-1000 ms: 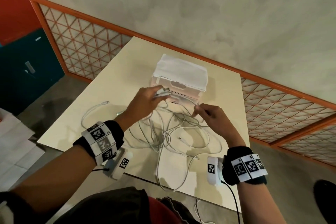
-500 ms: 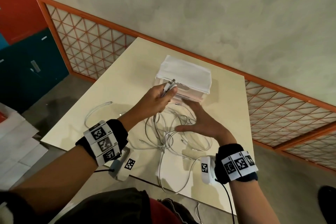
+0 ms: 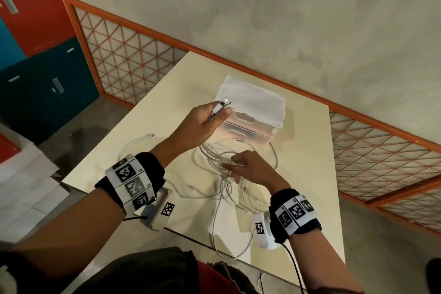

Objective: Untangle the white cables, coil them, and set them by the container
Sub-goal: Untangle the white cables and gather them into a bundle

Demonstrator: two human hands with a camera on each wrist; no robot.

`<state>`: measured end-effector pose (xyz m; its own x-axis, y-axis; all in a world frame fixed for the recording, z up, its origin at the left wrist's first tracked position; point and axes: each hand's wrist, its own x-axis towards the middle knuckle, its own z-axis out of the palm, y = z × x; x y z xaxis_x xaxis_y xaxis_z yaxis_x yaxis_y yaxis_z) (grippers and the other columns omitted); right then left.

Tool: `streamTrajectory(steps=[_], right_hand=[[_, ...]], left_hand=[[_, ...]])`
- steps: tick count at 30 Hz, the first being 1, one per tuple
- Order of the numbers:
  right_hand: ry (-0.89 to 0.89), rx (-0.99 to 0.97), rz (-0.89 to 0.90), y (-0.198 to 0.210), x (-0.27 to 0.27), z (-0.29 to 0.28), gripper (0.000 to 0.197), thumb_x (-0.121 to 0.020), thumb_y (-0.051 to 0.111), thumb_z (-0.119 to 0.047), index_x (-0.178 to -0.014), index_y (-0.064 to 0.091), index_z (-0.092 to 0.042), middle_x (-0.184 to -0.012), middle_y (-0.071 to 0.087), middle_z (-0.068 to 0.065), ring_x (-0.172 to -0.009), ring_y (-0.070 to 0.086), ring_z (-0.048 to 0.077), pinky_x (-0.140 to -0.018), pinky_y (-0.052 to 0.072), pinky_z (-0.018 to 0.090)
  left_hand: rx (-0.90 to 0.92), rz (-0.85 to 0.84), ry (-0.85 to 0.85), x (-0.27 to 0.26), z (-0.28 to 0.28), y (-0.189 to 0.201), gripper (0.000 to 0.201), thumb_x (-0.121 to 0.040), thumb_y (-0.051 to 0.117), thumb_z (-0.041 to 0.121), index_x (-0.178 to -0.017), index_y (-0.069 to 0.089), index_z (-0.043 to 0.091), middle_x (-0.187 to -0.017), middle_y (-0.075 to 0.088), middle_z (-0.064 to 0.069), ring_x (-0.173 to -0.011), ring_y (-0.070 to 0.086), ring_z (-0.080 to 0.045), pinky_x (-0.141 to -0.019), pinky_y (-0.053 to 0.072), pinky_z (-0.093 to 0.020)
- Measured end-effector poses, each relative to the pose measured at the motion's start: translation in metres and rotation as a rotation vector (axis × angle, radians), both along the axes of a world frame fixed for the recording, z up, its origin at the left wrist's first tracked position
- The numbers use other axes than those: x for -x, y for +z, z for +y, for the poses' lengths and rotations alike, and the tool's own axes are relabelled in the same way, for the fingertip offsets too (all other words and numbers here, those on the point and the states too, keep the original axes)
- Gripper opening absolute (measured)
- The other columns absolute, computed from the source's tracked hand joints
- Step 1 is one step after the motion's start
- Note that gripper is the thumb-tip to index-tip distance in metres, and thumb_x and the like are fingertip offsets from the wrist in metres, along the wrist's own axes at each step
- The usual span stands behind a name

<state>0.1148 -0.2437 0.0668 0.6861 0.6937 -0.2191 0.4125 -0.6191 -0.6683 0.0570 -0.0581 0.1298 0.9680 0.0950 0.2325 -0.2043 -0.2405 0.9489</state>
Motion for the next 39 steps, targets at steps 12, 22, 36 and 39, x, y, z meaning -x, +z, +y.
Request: streamTrajectory(steps=[12,22,36,39], right_hand=[[-0.102,-0.128,-0.325,0.054,-0.010,0.002,0.036,-0.069,0.069,-0.017,-0.043,0.045,-0.023,-0.041,0.045,0.002,-0.045,0.048,0.020,-0.050,0.040,0.034],[-0.232,-0.259,0.029,0.051,-0.027,-0.031,0.043,-0.090,0.060,-0.035,-0.057,0.050,-0.010,-0.044,0.050,0.005,-0.042,0.047,0.017,-0.055,0.043,0.029],[-0.280,-0.365,-0.055,0.063,-0.040,-0.033,0.034,-0.100,0.042,-0.034,-0.090,0.062,-0.008,-0.051,0.050,0.004,-0.037,0.044,0.016,-0.043,0.038,0.019],[-0.195,-0.360,-0.021,0.062,-0.039,-0.036,0.026,-0.099,0.044,-0.028,-0.092,0.057,-0.006,-0.053,0.051,0.007,-0.040,0.046,0.017,-0.047,0.040,0.020]], left_hand=[[-0.512,0.163,-0.154,-0.004,0.003,-0.035,0.034,-0.078,0.075,0.031,-0.062,0.057,0.006,-0.045,0.038,0.004,-0.041,0.034,-0.007,-0.049,0.027,-0.024],[-0.324,-0.113,0.264,-0.008,0.028,-0.005,0.015,-0.089,0.058,0.033,-0.077,0.055,0.024,-0.046,0.039,0.006,-0.047,0.043,-0.006,-0.050,0.032,-0.014],[-0.365,0.027,0.482,-0.017,0.055,-0.038,0.043,-0.085,0.050,0.048,-0.084,0.070,0.011,-0.074,0.070,-0.014,-0.073,0.063,-0.035,-0.067,0.043,-0.034],[-0.352,0.041,0.511,-0.021,0.061,-0.032,0.046,-0.084,0.045,0.051,-0.081,0.068,0.012,-0.074,0.068,-0.014,-0.078,0.060,-0.037,-0.070,0.042,-0.037]])
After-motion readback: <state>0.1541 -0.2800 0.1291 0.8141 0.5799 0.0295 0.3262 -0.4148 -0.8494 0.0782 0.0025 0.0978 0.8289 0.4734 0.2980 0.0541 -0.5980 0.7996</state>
